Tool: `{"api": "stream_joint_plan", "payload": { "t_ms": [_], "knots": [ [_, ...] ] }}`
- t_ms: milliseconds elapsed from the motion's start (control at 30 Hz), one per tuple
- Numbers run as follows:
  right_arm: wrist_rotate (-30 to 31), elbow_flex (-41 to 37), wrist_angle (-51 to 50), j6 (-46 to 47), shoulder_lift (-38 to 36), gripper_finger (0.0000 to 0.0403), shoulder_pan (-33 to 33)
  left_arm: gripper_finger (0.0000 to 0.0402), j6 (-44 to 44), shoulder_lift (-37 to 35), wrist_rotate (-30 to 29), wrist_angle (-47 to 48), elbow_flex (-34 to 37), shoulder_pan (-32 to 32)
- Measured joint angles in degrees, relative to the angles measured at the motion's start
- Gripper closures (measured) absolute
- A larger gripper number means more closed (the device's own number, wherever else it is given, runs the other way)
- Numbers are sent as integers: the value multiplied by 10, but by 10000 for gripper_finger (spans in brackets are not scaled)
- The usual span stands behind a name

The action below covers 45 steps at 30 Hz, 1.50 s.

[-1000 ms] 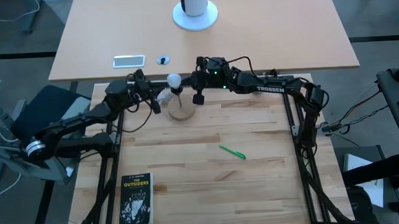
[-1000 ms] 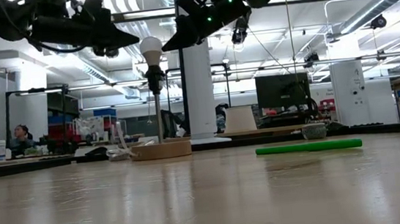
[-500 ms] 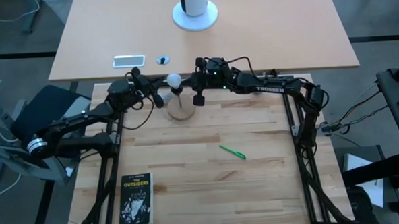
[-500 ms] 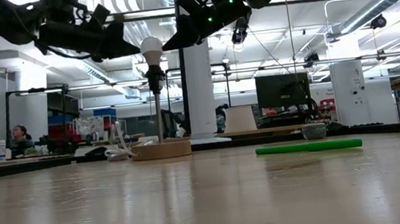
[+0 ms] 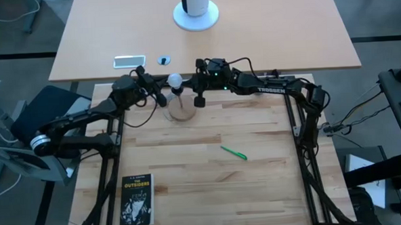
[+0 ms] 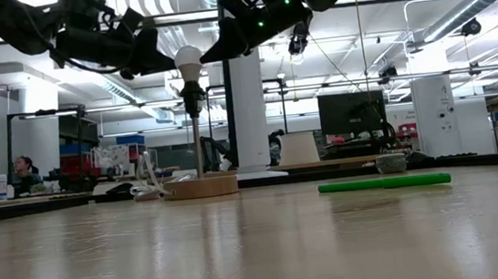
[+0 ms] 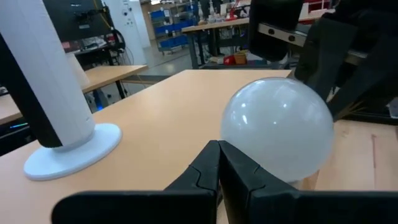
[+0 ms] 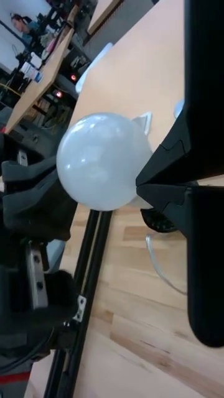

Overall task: Screw lightbulb
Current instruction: Remove the lightbulb from the lamp

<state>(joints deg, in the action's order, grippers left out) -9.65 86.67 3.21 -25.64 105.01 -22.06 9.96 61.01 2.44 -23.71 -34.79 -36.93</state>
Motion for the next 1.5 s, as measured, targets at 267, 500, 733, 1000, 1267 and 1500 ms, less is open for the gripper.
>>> {"api": "stream_joint_plan", "payload": {
  "t_ms": [267,500,733,1000,1267,1500],
  "knots": [
    [23,0,1,8,0,403,-6,401,-2,-36,47,52,0,2],
    [21,0,7,17,0,403,-10,401,5,-56,48,27,-2,3],
    [21,0,2,17,-5,403,-8,401,2,-36,-6,17,-2,2],
    [-16,0,-33,20,-5,403,-8,401,0,-4,-14,9,-1,2],
    [-85,0,-2,20,-6,403,-5,401,-3,4,2,9,-2,2],
    [-61,0,13,21,-2,403,-9,401,-9,0,12,16,-2,1]
  ]
}}
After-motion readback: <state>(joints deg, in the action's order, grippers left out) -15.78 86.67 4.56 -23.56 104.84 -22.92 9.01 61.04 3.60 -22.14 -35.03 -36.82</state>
